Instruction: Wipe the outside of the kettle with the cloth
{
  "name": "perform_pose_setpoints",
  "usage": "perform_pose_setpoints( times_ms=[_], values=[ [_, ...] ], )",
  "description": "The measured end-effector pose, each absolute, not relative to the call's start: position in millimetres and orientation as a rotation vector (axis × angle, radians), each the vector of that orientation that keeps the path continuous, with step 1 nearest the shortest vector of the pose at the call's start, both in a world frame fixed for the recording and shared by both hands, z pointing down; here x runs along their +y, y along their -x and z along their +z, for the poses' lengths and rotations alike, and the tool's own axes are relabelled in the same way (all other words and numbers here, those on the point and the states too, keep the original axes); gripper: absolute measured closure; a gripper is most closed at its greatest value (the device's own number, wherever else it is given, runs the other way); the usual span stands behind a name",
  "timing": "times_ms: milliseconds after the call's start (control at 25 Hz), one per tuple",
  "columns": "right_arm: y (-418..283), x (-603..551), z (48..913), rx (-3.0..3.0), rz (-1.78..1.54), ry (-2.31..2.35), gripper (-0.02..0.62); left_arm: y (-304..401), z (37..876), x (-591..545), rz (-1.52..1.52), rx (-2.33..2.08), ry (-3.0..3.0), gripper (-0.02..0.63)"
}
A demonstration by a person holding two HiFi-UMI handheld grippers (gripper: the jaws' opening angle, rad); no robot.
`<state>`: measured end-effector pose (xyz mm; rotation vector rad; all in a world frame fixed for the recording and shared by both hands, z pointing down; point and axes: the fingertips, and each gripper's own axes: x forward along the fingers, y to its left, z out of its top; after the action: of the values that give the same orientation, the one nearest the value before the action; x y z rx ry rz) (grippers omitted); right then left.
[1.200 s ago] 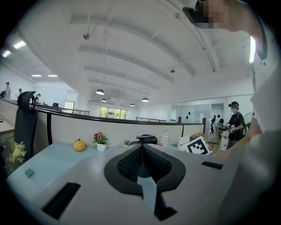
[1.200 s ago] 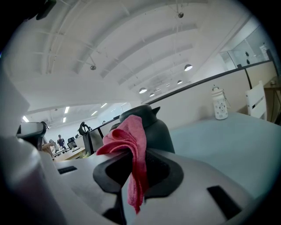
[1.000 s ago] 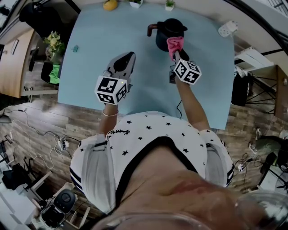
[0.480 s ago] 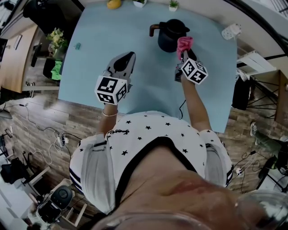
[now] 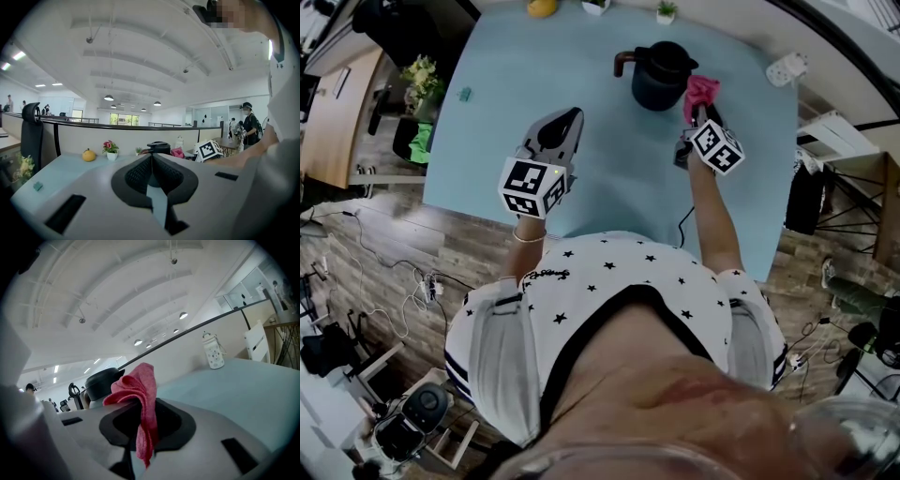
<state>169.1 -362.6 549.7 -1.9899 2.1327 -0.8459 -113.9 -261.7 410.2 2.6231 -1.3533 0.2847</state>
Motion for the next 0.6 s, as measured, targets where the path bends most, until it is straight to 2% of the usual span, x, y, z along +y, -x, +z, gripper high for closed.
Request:
perform_pose_setpoints(
  times_ms=[360,600],
  values=[
    [-175,-345,526,2.104,-0.795,1.981,0.526,109,407,-258,0.266,-1.321,-2.649,0.577],
    [-142,-327,505,2.174,-0.773,1.865,0.526,108,402,-254,0.239,-1.318,-2.673,0.577]
  ],
)
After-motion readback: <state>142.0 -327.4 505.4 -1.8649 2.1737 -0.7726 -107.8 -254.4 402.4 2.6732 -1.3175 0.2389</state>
